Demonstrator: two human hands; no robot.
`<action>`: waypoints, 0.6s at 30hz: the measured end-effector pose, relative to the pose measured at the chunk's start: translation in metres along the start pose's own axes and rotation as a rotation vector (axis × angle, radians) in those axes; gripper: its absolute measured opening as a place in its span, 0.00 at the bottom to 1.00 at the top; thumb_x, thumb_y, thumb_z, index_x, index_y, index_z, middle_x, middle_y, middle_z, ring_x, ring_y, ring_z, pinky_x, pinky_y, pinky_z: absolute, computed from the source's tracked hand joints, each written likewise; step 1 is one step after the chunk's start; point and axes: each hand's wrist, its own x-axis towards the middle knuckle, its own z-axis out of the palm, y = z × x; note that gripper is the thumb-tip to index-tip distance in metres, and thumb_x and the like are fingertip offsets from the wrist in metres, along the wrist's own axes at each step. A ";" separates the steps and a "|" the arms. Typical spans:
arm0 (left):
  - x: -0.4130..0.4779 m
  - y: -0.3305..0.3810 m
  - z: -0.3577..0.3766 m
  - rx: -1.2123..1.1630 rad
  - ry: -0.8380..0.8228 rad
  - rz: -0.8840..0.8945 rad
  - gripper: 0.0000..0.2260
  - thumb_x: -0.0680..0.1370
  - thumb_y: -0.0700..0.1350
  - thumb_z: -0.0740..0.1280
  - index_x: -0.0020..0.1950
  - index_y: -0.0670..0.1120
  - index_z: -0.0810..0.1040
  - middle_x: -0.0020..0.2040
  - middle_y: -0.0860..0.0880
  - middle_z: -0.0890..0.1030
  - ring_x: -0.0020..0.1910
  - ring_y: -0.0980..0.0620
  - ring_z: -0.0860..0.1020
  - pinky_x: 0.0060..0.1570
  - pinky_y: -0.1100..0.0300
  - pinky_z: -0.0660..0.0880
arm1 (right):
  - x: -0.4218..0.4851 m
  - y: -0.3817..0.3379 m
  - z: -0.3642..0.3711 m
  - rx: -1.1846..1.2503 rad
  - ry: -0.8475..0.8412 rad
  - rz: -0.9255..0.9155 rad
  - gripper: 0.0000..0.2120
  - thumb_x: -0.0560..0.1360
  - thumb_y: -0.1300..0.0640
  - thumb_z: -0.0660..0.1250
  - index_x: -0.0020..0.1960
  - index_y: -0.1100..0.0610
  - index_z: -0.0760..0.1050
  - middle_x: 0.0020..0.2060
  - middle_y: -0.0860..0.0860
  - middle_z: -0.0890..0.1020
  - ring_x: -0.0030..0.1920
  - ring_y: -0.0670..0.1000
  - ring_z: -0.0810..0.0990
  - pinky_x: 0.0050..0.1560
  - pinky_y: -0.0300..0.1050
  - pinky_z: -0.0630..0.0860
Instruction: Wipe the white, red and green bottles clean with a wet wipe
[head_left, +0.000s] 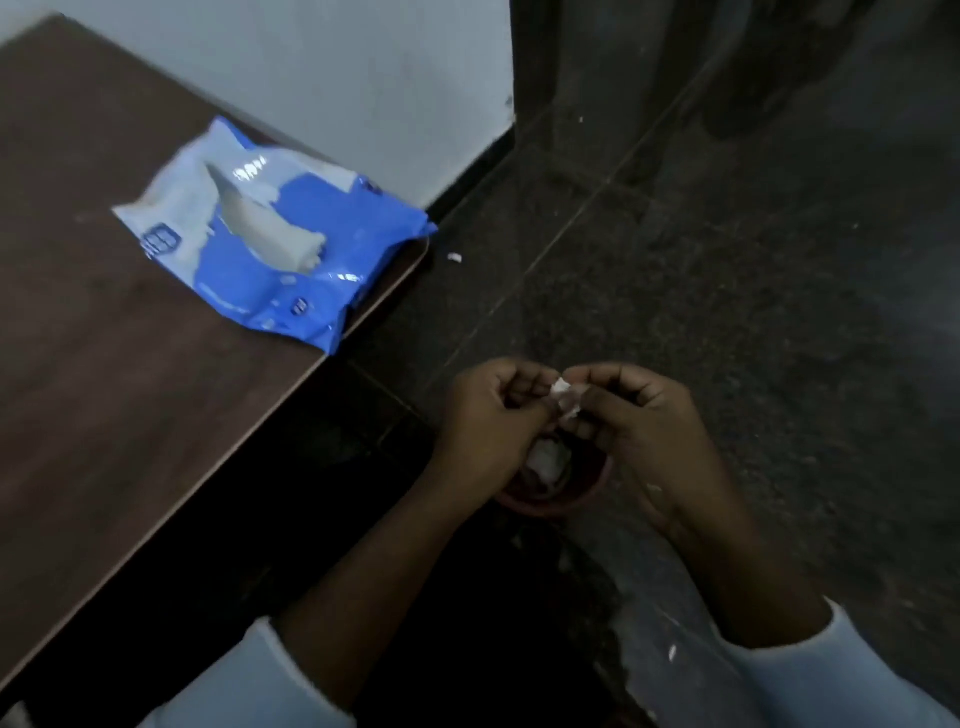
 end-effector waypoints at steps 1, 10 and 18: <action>0.006 -0.011 0.004 0.037 -0.009 -0.031 0.06 0.74 0.34 0.77 0.50 0.36 0.84 0.42 0.40 0.87 0.40 0.50 0.85 0.42 0.55 0.83 | 0.005 0.011 -0.006 -0.047 0.002 0.028 0.05 0.73 0.64 0.71 0.48 0.61 0.82 0.42 0.61 0.85 0.43 0.59 0.83 0.49 0.57 0.79; 0.046 -0.076 0.027 -0.010 -0.053 -0.489 0.17 0.79 0.31 0.69 0.68 0.37 0.78 0.67 0.41 0.79 0.63 0.47 0.80 0.43 0.62 0.83 | 0.070 0.123 -0.045 -0.328 0.230 0.266 0.13 0.71 0.71 0.64 0.42 0.56 0.83 0.41 0.57 0.85 0.43 0.57 0.84 0.45 0.58 0.82; 0.046 -0.061 0.026 -0.068 -0.111 -0.529 0.17 0.81 0.41 0.71 0.69 0.41 0.78 0.60 0.44 0.83 0.56 0.48 0.83 0.56 0.52 0.83 | 0.073 0.103 -0.047 -0.271 0.298 0.190 0.09 0.76 0.66 0.63 0.46 0.58 0.81 0.41 0.57 0.84 0.36 0.50 0.81 0.33 0.41 0.75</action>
